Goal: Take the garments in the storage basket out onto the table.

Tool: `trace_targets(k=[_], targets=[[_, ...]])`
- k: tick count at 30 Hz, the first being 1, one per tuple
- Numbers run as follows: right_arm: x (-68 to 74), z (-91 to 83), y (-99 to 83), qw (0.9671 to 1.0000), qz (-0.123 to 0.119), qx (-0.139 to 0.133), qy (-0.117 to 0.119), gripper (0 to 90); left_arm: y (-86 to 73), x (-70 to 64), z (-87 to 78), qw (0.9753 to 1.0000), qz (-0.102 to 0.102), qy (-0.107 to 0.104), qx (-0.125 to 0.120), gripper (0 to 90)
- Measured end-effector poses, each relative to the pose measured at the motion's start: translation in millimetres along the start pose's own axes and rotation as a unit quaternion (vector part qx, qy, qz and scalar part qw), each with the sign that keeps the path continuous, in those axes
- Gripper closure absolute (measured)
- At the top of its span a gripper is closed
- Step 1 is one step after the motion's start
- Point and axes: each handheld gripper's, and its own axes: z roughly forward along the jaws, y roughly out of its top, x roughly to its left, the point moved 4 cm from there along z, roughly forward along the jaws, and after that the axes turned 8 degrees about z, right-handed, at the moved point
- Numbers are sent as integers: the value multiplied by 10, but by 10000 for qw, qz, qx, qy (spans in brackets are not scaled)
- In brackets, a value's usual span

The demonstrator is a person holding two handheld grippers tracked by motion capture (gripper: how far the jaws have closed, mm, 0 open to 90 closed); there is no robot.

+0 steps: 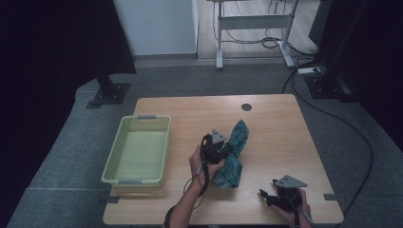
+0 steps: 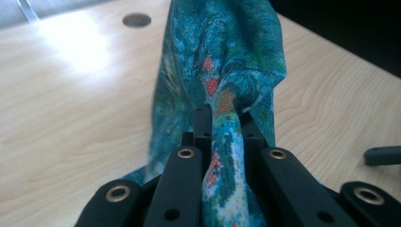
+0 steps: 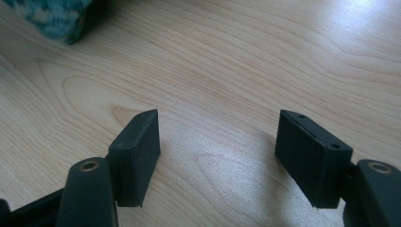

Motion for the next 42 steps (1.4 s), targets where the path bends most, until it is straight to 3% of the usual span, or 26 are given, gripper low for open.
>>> trace_targets(k=[16,28,31,32,33,35,38,42], targets=[[0,0,-1,10000,0,3,-1,312,-205,-66,271,9997,-78,84,233,795],[0,0,0,10000,-1,-4,0,312,-241,-92,325,9994,-84,86,318,757],[0,0,0,10000,-2,-4,0,312,-205,-93,298,9996,-16,99,274,674],[-1,1,0,10000,-6,-7,0,312,-184,-92,281,9997,-11,97,245,571],[-1,1,0,10000,-6,-7,0,312,-165,-92,264,9997,-11,84,233,571],[-1,1,0,10000,-6,-6,1,312,-128,-99,231,9998,-7,69,210,476],[-2,0,0,10000,-9,-3,1,312,-82,-101,170,9999,24,60,150,400],[-2,1,0,10000,-10,-2,4,311,-50,-86,104,10000,13,37,86,374]])
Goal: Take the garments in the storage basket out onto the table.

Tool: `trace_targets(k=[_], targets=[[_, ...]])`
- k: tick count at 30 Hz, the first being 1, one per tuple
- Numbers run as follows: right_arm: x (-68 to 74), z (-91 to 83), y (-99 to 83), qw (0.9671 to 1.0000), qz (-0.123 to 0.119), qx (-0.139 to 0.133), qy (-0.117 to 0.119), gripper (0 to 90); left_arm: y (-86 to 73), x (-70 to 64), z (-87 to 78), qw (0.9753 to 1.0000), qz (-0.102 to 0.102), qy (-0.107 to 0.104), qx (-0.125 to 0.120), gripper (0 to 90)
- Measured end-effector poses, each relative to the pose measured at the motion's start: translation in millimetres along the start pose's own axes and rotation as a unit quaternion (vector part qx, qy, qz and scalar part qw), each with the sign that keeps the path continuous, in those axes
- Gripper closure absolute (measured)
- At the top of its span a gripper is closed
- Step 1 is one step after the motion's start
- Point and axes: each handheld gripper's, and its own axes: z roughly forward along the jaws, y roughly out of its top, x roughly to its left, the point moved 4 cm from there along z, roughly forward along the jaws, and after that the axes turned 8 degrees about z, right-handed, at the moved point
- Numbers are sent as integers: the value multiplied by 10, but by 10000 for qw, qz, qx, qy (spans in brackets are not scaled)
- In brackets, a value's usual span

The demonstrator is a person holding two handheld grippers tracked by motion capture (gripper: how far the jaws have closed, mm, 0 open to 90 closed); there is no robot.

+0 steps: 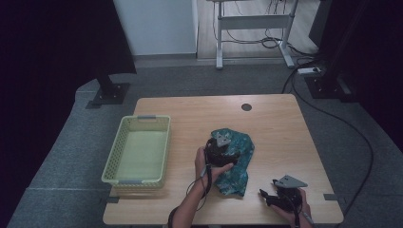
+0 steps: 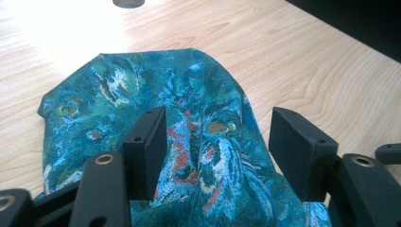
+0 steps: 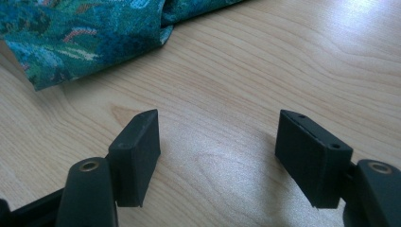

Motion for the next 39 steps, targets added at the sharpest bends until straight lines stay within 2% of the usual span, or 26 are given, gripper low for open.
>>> trace_targets(k=[6,15,20,30,39], targets=[[-1,2,1,10000,-12,-2,11,312,8,55,-100,10000,-27,34,-66,363],[0,11,9,10000,-23,-2,40,311,-106,51,-407,9998,16,137,-165,351],[0,14,12,10000,-35,-1,42,312,-218,61,-553,9997,68,157,-175,347],[1,16,14,10000,-21,-1,32,312,-446,144,-831,9996,42,173,-222,339],[7,14,11,10000,6,0,3,312,-775,145,-1063,9995,79,260,-174,335]])
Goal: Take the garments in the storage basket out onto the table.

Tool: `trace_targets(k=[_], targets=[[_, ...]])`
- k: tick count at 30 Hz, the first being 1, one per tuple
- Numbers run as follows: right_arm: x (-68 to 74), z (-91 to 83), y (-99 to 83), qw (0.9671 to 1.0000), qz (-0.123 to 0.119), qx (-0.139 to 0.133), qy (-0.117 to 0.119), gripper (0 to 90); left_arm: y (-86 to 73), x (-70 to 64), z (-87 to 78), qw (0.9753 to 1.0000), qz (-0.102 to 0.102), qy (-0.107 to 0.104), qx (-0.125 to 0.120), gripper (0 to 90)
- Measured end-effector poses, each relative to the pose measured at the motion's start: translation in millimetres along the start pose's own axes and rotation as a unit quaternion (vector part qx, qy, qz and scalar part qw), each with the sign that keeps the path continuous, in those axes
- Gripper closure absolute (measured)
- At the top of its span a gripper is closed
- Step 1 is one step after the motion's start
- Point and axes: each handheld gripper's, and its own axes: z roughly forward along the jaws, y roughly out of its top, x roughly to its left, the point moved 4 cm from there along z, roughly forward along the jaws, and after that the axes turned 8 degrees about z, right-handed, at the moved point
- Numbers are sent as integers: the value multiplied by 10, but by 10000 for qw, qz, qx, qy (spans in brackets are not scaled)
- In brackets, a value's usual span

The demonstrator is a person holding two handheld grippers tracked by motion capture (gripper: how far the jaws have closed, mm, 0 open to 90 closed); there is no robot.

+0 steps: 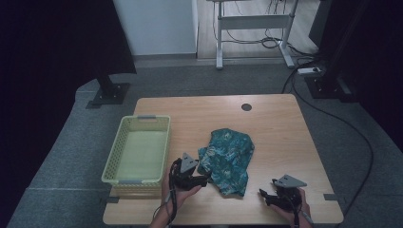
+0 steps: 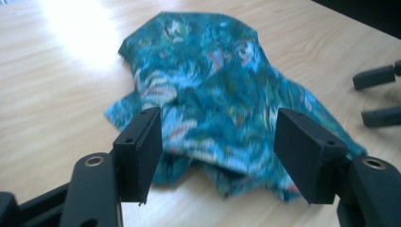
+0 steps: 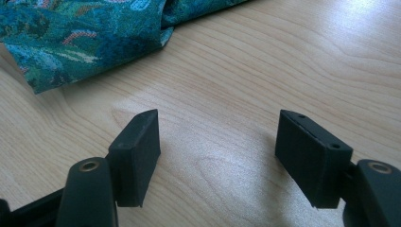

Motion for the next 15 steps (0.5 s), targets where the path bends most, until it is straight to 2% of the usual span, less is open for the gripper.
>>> trace_targets(k=[3,6,15], targets=[[0,0,0,10000,1,-1,0,312,-124,-2,-85,10000,-27,5,-4,336],[1,0,0,10000,0,-1,0,312,-255,-9,-160,9999,13,95,60,332],[4,-3,-3,10000,4,-4,-3,312,-591,-42,-318,9998,-72,94,128,328]])
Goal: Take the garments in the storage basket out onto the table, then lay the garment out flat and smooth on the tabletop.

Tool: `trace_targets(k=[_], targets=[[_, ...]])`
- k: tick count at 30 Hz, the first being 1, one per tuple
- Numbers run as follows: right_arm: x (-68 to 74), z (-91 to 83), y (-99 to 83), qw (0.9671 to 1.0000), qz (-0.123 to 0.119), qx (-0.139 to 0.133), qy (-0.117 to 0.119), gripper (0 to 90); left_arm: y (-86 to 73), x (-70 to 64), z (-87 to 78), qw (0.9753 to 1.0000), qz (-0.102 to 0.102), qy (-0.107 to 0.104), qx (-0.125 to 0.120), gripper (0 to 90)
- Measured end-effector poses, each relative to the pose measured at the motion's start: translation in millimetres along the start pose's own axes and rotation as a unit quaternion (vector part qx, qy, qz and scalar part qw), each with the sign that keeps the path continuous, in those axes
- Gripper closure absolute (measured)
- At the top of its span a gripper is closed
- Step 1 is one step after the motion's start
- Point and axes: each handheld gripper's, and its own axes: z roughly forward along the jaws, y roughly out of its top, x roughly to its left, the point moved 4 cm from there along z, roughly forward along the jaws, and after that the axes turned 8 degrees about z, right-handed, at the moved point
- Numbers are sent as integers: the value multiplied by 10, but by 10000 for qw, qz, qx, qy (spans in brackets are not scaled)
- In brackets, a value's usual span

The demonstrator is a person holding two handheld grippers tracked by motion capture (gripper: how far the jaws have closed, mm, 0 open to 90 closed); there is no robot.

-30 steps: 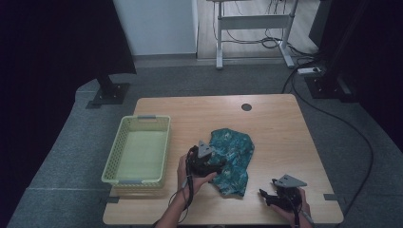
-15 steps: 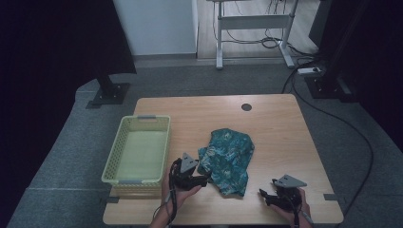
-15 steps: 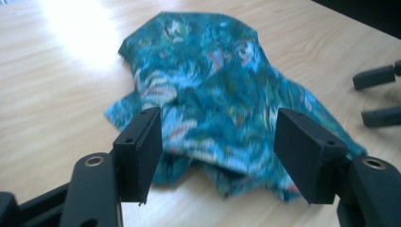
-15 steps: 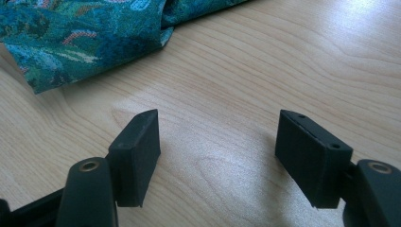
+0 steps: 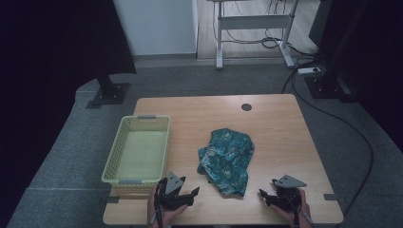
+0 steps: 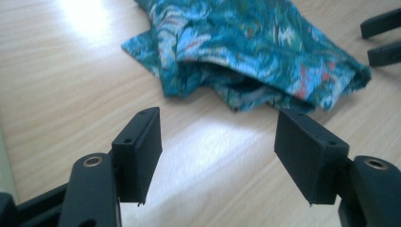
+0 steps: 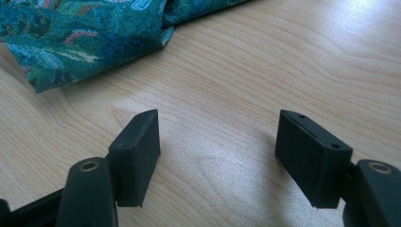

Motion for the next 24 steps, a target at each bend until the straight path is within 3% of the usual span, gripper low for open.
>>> trace_targets(k=[10,19,24], targets=[[0,0,0,10000,-1,1,1,312,-138,0,-22,10000,-42,8,14,327],[0,0,0,10000,-1,1,1,312,-166,-19,0,10000,-55,30,3,325],[1,-2,-1,10000,-11,1,9,312,-223,-57,16,9999,-9,-19,105,321]])
